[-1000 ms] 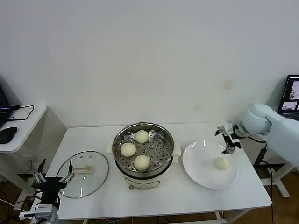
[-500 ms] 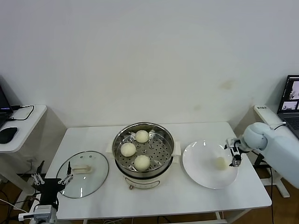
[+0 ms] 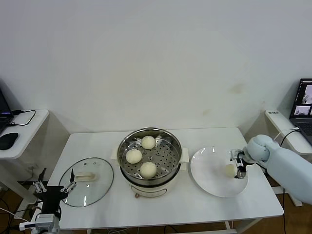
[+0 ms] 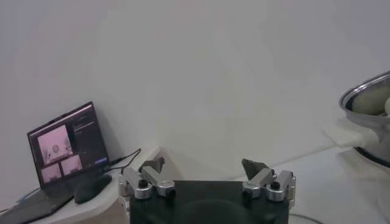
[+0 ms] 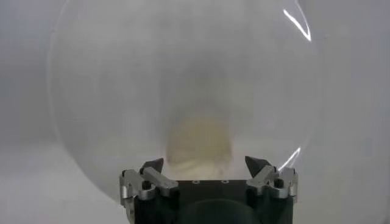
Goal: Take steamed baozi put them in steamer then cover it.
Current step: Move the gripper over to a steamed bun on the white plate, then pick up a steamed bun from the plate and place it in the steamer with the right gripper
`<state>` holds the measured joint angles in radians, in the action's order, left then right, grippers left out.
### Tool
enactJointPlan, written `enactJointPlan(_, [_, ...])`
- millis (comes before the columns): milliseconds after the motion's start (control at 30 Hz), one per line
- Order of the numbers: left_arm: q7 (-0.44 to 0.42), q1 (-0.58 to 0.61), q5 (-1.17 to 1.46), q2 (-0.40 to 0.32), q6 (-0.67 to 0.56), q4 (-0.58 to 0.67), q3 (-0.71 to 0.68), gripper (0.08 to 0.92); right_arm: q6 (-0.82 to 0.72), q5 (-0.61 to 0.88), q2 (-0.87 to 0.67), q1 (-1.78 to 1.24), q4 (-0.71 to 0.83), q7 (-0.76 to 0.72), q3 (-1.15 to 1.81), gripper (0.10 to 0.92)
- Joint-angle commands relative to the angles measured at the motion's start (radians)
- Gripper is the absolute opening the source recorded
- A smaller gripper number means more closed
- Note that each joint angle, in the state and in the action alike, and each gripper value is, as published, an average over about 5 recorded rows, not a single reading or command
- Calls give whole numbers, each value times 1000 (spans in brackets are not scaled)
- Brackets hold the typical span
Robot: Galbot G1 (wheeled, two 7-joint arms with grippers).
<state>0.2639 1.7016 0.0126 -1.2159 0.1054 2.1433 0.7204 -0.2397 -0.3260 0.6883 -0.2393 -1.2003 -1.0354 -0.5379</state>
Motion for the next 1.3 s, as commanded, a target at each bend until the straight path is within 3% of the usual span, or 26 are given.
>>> enactJointPlan(33, [0,-1,0,-1,0,-1,-1,823,-3,-12,25,-17,20,-7,10,790])
enactJointPlan(400, [2,1,2,-1,0,2,3,823,-14,37,-27,40,-39,-35,-15,623])
enactJointPlan(800, [-3,-2,7,6,7,22,2,823,-127,320,-157,461,-279,-46,-308,615])
enactJointPlan(1067, [-3,-10,8,2,8,21,-15,823,-272,581,-9,831,-365,18,-543,621])
enactJointPlan(1300, [-1,-10,4,-2,5,22,-10,823,-374,781,174,920,-378,120,-635,628])
